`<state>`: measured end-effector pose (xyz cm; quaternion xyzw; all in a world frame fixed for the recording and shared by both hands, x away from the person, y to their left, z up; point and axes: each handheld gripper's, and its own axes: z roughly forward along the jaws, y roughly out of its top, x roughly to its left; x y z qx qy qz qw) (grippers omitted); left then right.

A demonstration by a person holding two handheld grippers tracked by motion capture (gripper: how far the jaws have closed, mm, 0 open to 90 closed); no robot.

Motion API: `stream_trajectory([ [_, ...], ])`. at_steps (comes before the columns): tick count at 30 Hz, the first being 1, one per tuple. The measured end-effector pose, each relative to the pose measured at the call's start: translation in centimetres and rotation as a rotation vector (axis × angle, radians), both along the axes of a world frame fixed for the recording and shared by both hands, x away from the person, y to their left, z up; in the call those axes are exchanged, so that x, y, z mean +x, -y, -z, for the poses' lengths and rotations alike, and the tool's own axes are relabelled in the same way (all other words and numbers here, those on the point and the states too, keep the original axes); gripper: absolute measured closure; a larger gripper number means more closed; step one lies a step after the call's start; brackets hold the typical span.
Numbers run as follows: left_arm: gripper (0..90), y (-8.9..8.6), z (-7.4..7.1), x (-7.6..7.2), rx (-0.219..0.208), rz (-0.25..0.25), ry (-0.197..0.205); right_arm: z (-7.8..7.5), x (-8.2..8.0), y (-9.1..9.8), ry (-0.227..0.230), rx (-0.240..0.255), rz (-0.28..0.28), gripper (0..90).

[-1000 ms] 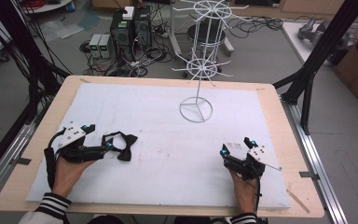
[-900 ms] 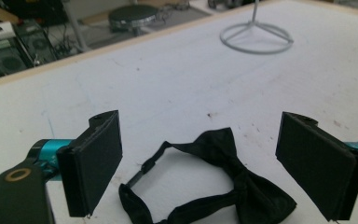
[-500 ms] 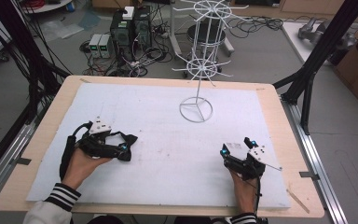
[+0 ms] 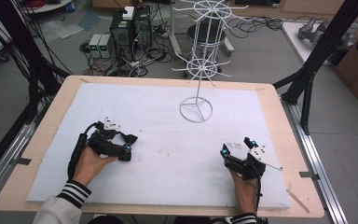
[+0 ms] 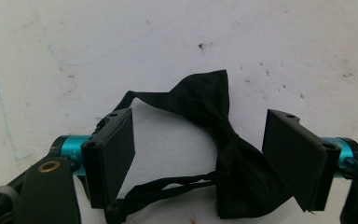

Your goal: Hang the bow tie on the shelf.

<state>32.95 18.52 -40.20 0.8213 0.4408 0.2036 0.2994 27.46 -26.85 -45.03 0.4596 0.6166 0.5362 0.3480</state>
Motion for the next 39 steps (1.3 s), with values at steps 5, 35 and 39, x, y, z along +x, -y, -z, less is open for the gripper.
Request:
stream_trajectory([
  [5, 28.9, 0.7, 0.2, 0.2, 0.012, 0.013, -0.028, 0.0, 0.0, 0.0, -0.006, 0.008, 0.002, 10.0],
  [35, 59.4, 3.1, 0.7, 1.1, 0.109, -0.022, -0.14, 0.0, 0.0, 0.1, -0.004, 0.011, -0.002, 10.0],
  [39, 63.9, 3.4, 0.8, 1.2, 0.105, -0.035, -0.164, 0.0, 0.0, 0.1, -0.005, 0.011, -0.001, 10.0],
])
